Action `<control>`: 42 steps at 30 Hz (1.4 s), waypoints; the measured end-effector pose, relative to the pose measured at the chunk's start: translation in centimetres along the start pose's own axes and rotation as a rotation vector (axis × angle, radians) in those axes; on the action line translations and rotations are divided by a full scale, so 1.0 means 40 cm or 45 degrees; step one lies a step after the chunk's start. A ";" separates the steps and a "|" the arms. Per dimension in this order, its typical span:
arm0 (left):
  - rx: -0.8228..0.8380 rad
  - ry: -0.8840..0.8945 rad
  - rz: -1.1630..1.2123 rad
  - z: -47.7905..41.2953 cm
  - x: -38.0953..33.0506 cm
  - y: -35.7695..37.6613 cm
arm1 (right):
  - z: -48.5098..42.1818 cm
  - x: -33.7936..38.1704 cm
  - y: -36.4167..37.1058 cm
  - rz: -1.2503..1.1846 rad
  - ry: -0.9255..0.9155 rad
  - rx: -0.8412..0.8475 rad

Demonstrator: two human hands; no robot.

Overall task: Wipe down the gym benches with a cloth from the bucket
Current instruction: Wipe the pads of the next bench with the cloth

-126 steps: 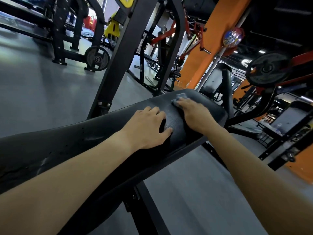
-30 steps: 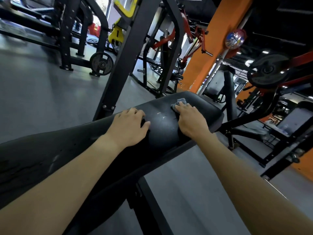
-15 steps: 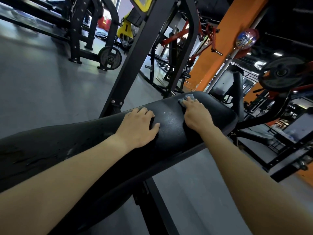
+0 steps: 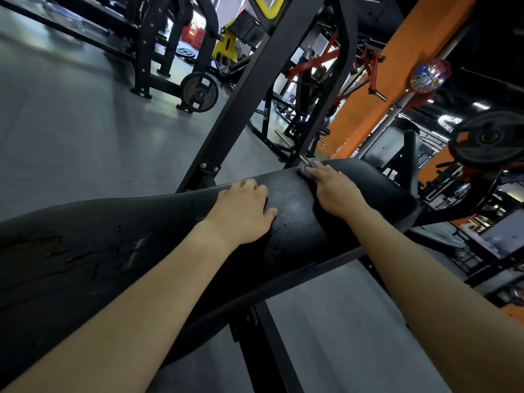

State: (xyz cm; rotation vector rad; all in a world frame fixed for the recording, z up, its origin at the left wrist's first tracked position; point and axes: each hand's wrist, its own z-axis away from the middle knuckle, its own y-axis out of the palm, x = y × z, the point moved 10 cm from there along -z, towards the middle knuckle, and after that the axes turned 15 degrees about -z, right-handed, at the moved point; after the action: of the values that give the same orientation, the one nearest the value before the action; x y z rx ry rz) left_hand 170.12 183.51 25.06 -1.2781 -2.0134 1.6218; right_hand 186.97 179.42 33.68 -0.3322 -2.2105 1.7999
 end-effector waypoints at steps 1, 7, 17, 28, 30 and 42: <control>0.011 0.021 0.004 -0.001 0.002 0.001 | -0.011 -0.001 0.002 -0.022 0.040 -0.029; 0.024 0.153 0.036 -0.014 0.035 0.000 | 0.015 0.066 0.035 0.019 -0.066 -0.055; -0.097 0.240 -0.027 -0.003 0.033 -0.012 | -0.012 0.030 0.020 0.021 -0.043 0.032; -0.174 0.348 -0.057 0.009 0.048 -0.023 | 0.052 0.204 0.121 -0.027 -0.319 0.180; -0.183 0.352 -0.045 0.009 0.047 -0.025 | 0.035 0.182 0.114 -0.011 -0.317 0.213; -0.149 0.318 -0.014 0.046 0.064 -0.009 | 0.024 0.175 0.110 -0.071 -0.179 0.098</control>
State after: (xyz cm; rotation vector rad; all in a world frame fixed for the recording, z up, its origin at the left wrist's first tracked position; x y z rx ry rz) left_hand 167.26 184.21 23.93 -1.4287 -1.9794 1.2827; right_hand 180.11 181.83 29.64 -0.1307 -2.2111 1.9261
